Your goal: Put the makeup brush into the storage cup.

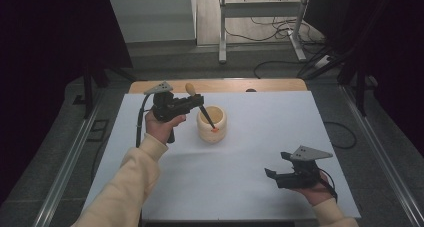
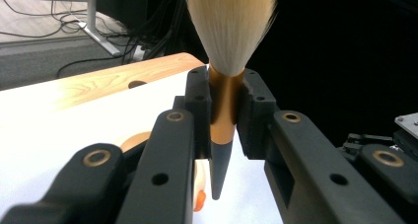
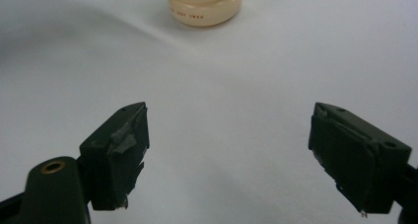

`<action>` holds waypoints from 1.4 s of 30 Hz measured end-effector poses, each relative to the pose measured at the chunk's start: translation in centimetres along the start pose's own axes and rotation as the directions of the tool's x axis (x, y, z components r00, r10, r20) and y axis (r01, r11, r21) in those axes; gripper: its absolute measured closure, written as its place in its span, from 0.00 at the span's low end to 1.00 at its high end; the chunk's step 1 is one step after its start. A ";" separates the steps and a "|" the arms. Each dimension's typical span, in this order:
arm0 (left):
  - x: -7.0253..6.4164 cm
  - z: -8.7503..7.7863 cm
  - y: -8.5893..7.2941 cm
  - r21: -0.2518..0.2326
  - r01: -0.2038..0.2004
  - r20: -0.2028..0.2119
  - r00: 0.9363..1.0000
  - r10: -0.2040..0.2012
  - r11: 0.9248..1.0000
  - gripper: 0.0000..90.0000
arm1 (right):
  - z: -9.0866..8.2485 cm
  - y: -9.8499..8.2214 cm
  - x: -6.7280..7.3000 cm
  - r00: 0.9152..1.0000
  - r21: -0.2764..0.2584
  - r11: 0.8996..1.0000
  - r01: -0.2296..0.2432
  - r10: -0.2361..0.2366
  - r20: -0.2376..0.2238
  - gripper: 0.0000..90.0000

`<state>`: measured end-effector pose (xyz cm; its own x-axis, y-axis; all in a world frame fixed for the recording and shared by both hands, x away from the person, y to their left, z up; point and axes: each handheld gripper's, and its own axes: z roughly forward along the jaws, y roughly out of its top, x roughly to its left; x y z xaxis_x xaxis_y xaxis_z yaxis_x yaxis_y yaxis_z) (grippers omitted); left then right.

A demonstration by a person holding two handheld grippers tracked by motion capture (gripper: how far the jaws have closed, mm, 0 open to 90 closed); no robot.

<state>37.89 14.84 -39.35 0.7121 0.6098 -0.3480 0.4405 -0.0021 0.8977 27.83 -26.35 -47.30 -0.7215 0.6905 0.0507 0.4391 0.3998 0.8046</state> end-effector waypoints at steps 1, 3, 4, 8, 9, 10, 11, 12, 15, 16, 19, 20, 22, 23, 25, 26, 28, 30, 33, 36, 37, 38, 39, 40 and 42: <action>0.1 0.0 0.1 -0.001 0.002 -0.001 1.000 -0.002 1.000 0.87 | 0.0 0.0 0.0 1.000 0.002 1.000 0.003 -0.003 0.000 0.18; 0.2 0.0 0.3 -0.003 0.003 -0.006 1.000 -0.003 1.000 0.87 | 0.1 0.0 0.0 1.000 0.005 1.000 0.005 -0.005 0.000 0.18; 0.3 0.0 0.4 -0.005 0.005 -0.008 1.000 -0.005 1.000 0.87 | 0.1 0.0 0.0 1.000 0.005 1.000 0.005 -0.005 0.000 0.18; 0.7 0.1 0.8 -0.010 0.009 -0.018 1.000 -0.009 1.000 0.87 | 0.1 0.0 0.0 1.000 0.008 1.000 0.007 -0.007 -0.001 0.18; 0.8 0.1 0.8 -0.011 0.012 -0.022 1.000 -0.012 1.000 0.87 | 0.2 0.0 0.0 1.000 0.010 1.000 0.007 -0.007 -0.001 0.18; 0.9 0.2 0.9 -0.011 0.012 -0.024 1.000 -0.013 1.000 0.87 | 0.2 0.0 0.0 1.000 0.010 1.000 0.008 -0.008 -0.001 0.18; 1.0 0.3 0.9 -0.009 0.012 -0.030 0.999 -0.012 1.000 0.87 | 0.2 0.0 0.0 1.000 0.011 1.000 0.007 -0.007 -0.001 0.18; 1.2 0.4 0.9 -0.006 0.012 -0.034 0.999 -0.012 1.000 0.87 | 0.2 0.0 0.0 1.000 0.011 1.000 0.008 -0.008 -0.001 0.18; 1.6 0.7 0.9 -0.003 0.016 -0.046 0.999 -0.016 1.000 0.87 | 0.2 -0.1 0.0 1.000 0.014 1.000 0.009 -0.009 -0.003 0.18; 1.7 0.8 0.9 -0.002 0.018 -0.049 0.999 -0.018 1.000 0.87 | 0.2 -0.1 0.0 1.000 0.017 1.000 0.010 -0.010 -0.003 0.18; 2.0 1.0 0.9 0.001 0.023 -0.055 0.998 -0.023 1.000 0.87 | 0.2 -0.1 0.1 1.000 0.019 1.000 0.013 -0.013 -0.003 0.18; 2.1 1.1 0.9 0.002 0.024 -0.058 0.998 -0.024 1.000 0.87 | 0.2 -0.1 0.0 1.000 0.020 1.000 0.014 -0.014 -0.003 0.18; 2.3 1.3 0.9 0.003 0.028 -0.061 0.998 -0.028 1.000 0.87 | 0.2 -0.1 0.0 1.000 0.022 1.000 0.015 -0.015 -0.003 0.18; 2.4 1.4 0.8 0.006 0.027 -0.064 0.998 -0.026 1.000 0.87 | 0.2 -0.1 0.0 1.000 0.023 1.000 0.014 -0.014 -0.002 0.18; 2.5 1.6 0.7 0.011 0.031 -0.071 0.997 -0.030 0.999 0.87 | 0.3 -0.1 0.0 1.000 0.023 1.000 0.015 -0.014 -0.002 0.18; 2.6 1.7 0.7 0.013 0.031 -0.074 0.997 -0.030 0.999 0.87 | 0.3 -0.1 0.0 1.000 0.026 1.000 0.016 -0.016 -0.003 0.18; 2.7 2.0 0.6 0.017 0.035 -0.080 0.996 -0.033 0.999 0.87 | 0.3 -0.1 0.1 1.000 0.026 1.000 0.017 -0.017 -0.004 0.18; 2.8 2.4 0.5 0.020 0.035 -0.082 0.996 -0.034 0.999 0.87 | 0.3 -0.1 0.1 1.000 0.030 0.999 0.019 -0.019 -0.004 0.18; 2.8 2.9 0.4 0.035 0.028 -0.091 0.996 -0.024 0.999 0.87 | 0.4 -0.1 0.1 1.000 0.030 0.999 0.022 -0.022 -0.004 0.18; 2.9 3.2 0.1 0.053 0.018 -0.098 0.995 -0.013 0.998 0.86 | 0.4 -0.1 0.1 1.000 0.031 0.999 0.020 -0.019 -0.004 0.18; 2.9 3.4 0.1 0.059 0.015 -0.097 0.995 -0.009 0.998 0.86 | 0.4 -0.1 0.1 1.000 0.031 0.999 0.020 -0.020 -0.005 0.18; 2.9 3.5 0.0 0.063 0.013 -0.099 0.995 -0.007 0.998 0.86 | 0.4 -0.1 0.1 1.000 0.031 0.999 0.021 -0.021 -0.005 0.18; 2.8 3.6 0.0 0.067 0.009 -0.101 0.995 -0.002 0.998 0.86 | 0.4 -0.1 0.1 1.000 0.031 0.999 0.023 -0.022 -0.006 0.18; 2.8 3.7 -0.1 0.072 0.007 -0.101 0.995 0.000 0.997 0.86 | 0.4 -0.1 0.1 1.000 0.031 0.999 0.026 -0.025 -0.008 0.18; 2.8 3.9 -0.2 0.075 0.008 -0.100 0.995 -0.001 0.997 0.86 | 0.4 -0.1 0.1 1.000 0.033 0.999 0.027 -0.027 -0.009 0.18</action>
<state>41.90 13.41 -41.57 0.6534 0.6862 -0.3197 0.4862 -0.0568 0.8720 27.89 -26.06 -47.67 -0.7378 0.6741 0.0342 0.4365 0.4379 0.7859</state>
